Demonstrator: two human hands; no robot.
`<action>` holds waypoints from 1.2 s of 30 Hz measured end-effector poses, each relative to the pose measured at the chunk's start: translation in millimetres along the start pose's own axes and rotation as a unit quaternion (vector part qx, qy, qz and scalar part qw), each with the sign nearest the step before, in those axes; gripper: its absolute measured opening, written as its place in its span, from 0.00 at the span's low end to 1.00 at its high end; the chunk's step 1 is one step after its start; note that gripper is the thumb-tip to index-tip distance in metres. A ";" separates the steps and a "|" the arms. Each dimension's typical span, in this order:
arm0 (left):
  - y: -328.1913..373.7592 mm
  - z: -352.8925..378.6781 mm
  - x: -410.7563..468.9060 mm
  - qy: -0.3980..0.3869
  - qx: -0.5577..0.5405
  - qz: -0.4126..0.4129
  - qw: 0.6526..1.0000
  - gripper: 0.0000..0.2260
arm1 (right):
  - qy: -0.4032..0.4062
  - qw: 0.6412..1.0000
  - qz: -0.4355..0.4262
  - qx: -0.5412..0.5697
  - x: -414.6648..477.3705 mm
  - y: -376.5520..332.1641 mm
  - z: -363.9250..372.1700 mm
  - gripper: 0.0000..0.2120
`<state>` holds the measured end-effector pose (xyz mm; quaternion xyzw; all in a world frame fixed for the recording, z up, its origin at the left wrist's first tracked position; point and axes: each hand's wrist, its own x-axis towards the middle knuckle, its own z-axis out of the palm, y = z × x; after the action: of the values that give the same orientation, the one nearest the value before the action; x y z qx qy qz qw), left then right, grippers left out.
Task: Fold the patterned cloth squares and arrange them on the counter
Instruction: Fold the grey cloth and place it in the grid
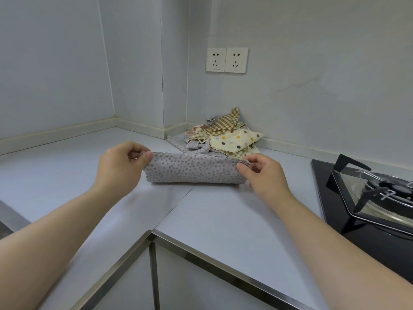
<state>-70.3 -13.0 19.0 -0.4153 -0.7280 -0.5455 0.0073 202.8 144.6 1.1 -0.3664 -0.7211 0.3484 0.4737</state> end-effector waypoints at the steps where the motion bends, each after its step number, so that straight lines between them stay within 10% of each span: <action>1: 1.2 0.1 0.4 0.002 -0.029 -0.012 0.999 0.03 | 0.005 1.000 0.009 0.021 0.5 -1.7 -1.5 0.04; 36: 28.4 -8.2 0.9 -0.082 -0.242 -0.083 0.963 0.05 | -0.058 0.982 0.034 0.179 3.7 -26.0 -20.5 0.10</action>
<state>-57.1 -17.3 45.1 -0.3860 -0.6042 -0.6680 -0.1990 215.9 138.2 31.1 -0.2793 -0.6606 0.5084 0.4767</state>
